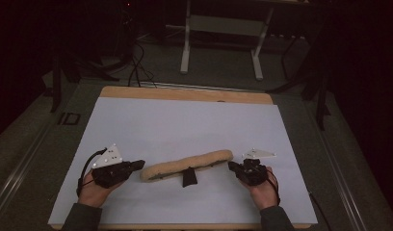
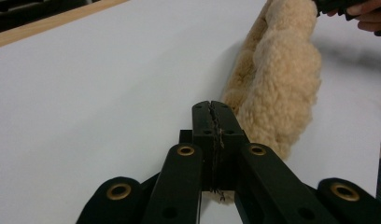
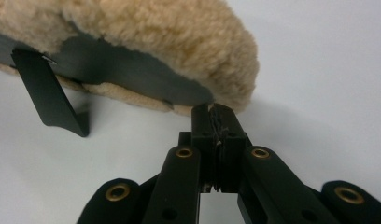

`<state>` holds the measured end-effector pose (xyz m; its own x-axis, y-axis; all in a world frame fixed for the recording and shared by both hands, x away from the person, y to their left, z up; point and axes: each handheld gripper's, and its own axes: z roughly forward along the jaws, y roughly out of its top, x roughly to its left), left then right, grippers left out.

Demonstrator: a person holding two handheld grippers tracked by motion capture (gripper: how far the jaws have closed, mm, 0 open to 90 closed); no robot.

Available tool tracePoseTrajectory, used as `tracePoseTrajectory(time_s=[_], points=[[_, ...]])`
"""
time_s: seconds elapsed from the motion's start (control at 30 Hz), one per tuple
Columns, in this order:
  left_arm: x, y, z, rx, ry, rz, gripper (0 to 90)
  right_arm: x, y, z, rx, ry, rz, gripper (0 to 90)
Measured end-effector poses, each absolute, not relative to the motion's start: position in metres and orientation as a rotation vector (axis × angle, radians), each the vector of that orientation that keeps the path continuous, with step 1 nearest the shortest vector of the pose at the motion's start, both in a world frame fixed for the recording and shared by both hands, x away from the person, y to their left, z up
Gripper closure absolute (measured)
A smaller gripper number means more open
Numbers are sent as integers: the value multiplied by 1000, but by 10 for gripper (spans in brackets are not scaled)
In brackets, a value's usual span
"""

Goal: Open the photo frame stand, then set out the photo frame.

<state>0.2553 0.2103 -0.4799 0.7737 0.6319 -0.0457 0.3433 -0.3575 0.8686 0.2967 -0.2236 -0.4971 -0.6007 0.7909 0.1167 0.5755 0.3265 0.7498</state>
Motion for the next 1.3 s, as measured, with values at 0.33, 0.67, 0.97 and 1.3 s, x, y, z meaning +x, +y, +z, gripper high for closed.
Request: tracePoseTrajectory(time_s=[0.33, 0.67, 0.97, 1.3], points=[[248, 211, -485, 1984, 739, 384, 900, 296, -218, -498, 1216, 2327, 1165, 864], [242, 213, -489, 1988, 743, 372, 900, 296, -214, -498, 1214, 2330, 1181, 868], [240, 211, -490, 1992, 743, 382, 900, 298, -200, -503, 1196, 2357, 1169, 880], [237, 210, -490, 1997, 740, 392, 900, 301, -188, -508, 1198, 2379, 1158, 891]])
